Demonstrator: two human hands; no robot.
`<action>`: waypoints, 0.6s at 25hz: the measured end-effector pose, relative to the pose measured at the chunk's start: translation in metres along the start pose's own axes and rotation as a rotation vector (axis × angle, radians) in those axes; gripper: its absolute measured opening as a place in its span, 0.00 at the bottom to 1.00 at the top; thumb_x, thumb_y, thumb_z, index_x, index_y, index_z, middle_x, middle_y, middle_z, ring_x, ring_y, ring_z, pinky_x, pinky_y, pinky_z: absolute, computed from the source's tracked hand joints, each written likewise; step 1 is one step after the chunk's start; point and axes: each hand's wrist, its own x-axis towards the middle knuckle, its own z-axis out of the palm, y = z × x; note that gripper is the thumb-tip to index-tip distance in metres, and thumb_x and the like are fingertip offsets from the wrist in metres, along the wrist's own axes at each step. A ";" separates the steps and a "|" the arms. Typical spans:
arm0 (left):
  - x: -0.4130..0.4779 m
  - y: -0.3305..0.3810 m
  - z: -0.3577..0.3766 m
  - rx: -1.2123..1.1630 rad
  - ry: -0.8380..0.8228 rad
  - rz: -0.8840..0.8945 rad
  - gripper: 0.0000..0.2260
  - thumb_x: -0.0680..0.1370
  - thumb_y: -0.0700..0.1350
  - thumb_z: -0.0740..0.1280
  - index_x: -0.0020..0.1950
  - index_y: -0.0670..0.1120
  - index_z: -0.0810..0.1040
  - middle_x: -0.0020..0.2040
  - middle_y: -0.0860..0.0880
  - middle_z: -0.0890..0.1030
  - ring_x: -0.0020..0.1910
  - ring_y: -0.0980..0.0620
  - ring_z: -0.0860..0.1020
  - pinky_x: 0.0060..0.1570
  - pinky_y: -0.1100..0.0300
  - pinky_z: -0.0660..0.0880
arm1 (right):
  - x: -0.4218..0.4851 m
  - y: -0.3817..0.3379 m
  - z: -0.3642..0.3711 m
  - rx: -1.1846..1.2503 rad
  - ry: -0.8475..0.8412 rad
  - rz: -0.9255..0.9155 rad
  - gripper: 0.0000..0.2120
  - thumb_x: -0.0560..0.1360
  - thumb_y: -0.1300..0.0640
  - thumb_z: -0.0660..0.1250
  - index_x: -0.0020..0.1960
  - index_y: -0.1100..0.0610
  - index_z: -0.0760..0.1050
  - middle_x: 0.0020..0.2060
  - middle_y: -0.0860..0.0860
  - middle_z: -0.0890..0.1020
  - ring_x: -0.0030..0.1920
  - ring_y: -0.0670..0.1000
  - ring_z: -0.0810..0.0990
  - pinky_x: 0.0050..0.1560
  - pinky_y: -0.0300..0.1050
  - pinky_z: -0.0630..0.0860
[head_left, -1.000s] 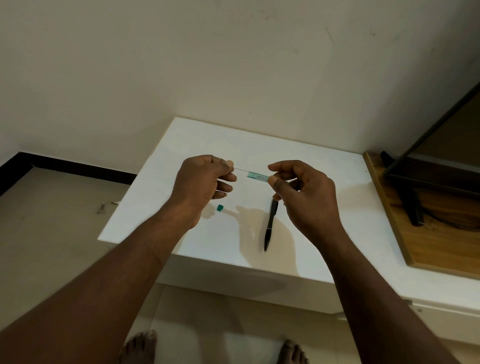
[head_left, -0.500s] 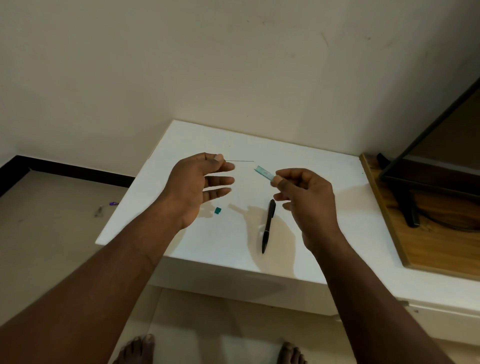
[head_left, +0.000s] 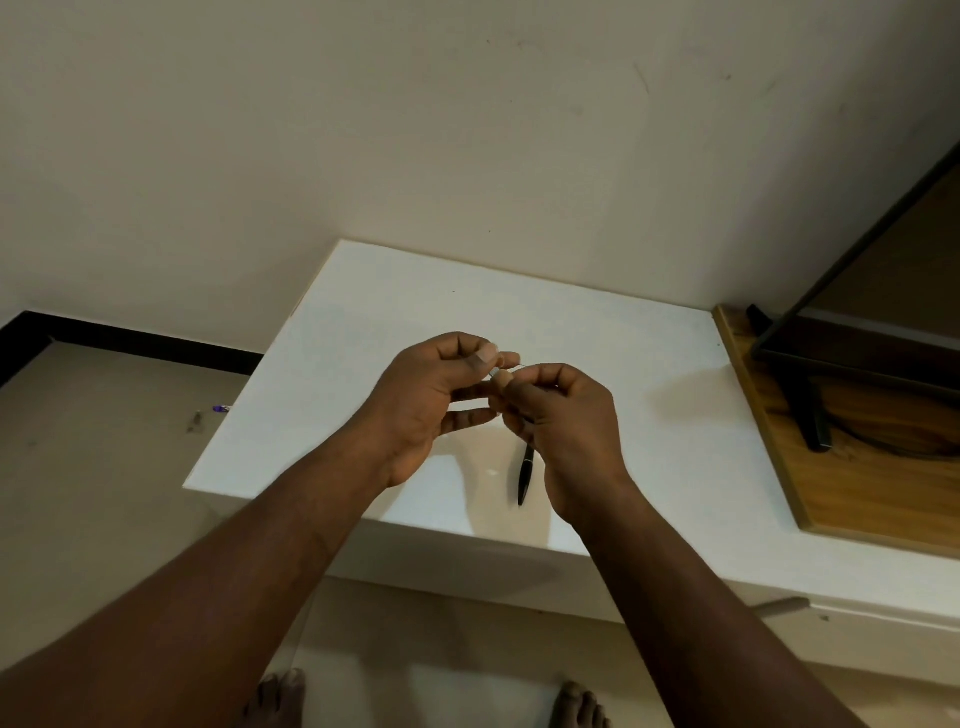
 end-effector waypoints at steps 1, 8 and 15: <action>0.000 -0.001 0.000 0.015 0.030 0.008 0.07 0.84 0.47 0.66 0.50 0.48 0.83 0.57 0.50 0.88 0.56 0.48 0.86 0.55 0.49 0.83 | -0.001 0.001 0.002 -0.035 -0.005 -0.010 0.05 0.77 0.58 0.77 0.45 0.58 0.83 0.43 0.56 0.89 0.46 0.56 0.90 0.47 0.45 0.83; 0.006 0.014 -0.015 0.214 0.326 0.064 0.09 0.84 0.48 0.66 0.55 0.45 0.83 0.53 0.51 0.88 0.53 0.48 0.85 0.53 0.53 0.83 | 0.001 0.008 0.010 -0.159 -0.044 0.036 0.10 0.82 0.47 0.70 0.51 0.52 0.84 0.46 0.46 0.90 0.45 0.47 0.89 0.49 0.46 0.84; 0.007 0.029 -0.045 0.287 0.454 0.095 0.09 0.84 0.47 0.66 0.55 0.43 0.83 0.52 0.50 0.87 0.53 0.47 0.84 0.53 0.51 0.82 | 0.004 0.036 0.028 -0.948 -0.252 -0.300 0.14 0.80 0.50 0.72 0.66 0.46 0.81 0.66 0.43 0.82 0.58 0.46 0.82 0.61 0.48 0.80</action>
